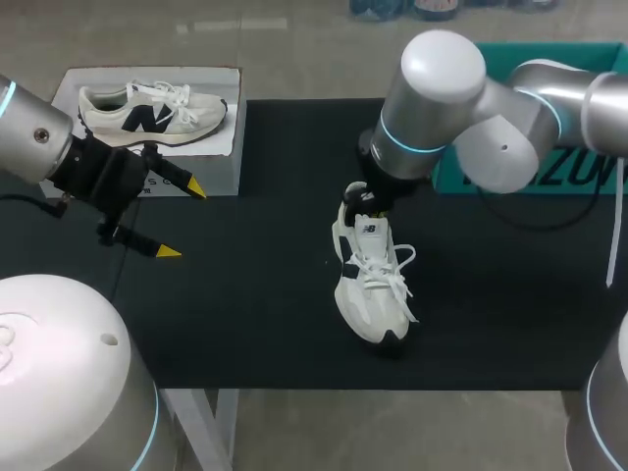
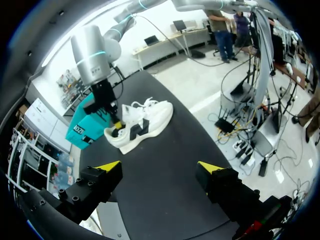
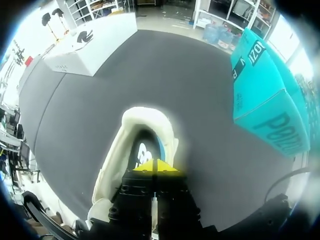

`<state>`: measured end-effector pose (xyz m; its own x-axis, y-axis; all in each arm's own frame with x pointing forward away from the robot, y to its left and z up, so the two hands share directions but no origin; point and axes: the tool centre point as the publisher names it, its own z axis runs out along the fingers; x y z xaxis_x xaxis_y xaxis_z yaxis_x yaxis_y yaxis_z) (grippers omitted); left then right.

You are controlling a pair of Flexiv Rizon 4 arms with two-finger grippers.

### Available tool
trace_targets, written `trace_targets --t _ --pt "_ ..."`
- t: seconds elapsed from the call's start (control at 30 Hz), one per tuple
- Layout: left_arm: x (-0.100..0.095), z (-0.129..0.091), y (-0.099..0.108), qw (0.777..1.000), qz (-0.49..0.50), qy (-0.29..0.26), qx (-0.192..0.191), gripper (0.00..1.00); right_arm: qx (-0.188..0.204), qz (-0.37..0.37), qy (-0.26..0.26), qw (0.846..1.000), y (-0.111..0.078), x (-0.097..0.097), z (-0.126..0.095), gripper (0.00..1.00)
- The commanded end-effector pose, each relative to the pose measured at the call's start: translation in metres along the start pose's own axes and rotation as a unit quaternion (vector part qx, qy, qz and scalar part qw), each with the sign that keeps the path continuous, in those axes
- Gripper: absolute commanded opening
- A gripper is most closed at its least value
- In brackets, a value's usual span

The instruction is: Take the shoe out of the shoebox, open the shoe tongue, remove and reinsert the insole, then place the shoe into the shoebox

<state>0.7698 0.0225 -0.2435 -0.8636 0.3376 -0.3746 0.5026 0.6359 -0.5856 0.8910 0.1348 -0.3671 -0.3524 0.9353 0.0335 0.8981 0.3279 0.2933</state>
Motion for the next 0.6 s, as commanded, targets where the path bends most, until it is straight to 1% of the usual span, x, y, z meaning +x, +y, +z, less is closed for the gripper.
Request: trace_targets --t 0.03,0.2,0.3,0.6 --pt "0.000 0.000 0.000 1.000 0.000 0.002 -0.001 1.00 0.004 -0.002 0.005 1.000 -0.001 0.003 0.012 0.00" --pt "0.000 0.000 0.000 1.000 0.000 0.002 -0.001 1.00 0.011 -0.001 0.009 1.000 -0.004 0.003 0.023 0.00" --pt "0.000 0.000 0.000 1.000 0.000 0.002 -0.001 1.00 0.013 -0.001 0.009 1.000 -0.004 0.002 0.024 0.00" --pt "0.000 0.000 0.000 1.000 0.000 0.002 -0.001 1.00 -0.009 -0.009 -0.008 1.000 0.004 -0.001 -0.005 0.00"
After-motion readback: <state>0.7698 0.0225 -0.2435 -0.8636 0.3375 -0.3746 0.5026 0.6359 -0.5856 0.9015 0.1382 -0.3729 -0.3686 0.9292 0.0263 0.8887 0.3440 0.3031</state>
